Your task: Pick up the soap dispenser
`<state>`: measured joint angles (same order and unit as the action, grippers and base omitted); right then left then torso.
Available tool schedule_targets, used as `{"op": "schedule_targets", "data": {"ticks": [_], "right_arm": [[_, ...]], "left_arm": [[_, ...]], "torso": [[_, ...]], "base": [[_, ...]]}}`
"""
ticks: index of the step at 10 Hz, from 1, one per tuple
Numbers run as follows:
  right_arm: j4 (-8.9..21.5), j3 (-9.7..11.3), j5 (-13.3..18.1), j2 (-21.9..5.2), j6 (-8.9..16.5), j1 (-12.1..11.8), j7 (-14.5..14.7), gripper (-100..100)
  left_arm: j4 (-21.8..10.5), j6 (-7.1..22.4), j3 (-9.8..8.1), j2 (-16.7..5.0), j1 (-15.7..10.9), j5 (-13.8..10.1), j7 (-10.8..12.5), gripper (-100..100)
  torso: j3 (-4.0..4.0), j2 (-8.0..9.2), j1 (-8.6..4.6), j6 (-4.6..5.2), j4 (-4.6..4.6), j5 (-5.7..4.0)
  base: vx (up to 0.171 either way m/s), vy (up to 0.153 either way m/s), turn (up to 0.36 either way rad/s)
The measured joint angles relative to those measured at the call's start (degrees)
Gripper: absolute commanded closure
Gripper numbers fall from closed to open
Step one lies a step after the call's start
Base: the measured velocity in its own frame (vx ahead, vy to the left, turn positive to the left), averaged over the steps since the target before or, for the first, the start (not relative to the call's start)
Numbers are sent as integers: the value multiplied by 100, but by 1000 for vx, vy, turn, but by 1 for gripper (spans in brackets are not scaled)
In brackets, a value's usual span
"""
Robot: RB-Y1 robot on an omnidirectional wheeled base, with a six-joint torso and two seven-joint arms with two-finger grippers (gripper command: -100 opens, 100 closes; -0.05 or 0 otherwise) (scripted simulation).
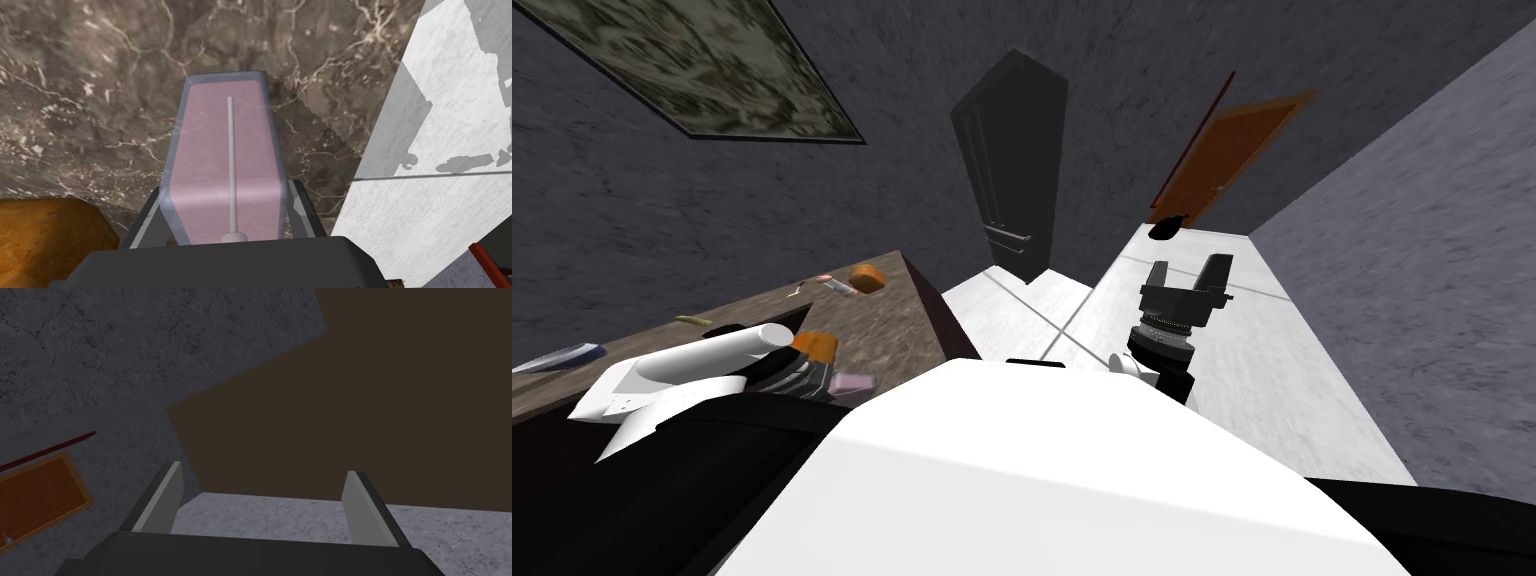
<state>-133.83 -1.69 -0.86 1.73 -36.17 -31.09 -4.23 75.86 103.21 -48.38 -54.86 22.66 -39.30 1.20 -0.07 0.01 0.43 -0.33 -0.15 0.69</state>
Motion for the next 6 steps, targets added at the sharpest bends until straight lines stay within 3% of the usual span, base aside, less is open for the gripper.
{"op": "schedule_targets", "data": {"ticks": [2,6], "right_arm": [[0,0,0,0,0,1,0,0],[0,0,0,0,0,1,0,0]], "left_arm": [[-192,-35,295,-46,-329,99,-125,100],[-716,-139,798,-157,-1044,229,-348,100]], "torso": [[5,17,14,-15,-6,40],[7,21,53,-4,-5,98]], "base": [[26,-23,101],[30,-20,200]]}}
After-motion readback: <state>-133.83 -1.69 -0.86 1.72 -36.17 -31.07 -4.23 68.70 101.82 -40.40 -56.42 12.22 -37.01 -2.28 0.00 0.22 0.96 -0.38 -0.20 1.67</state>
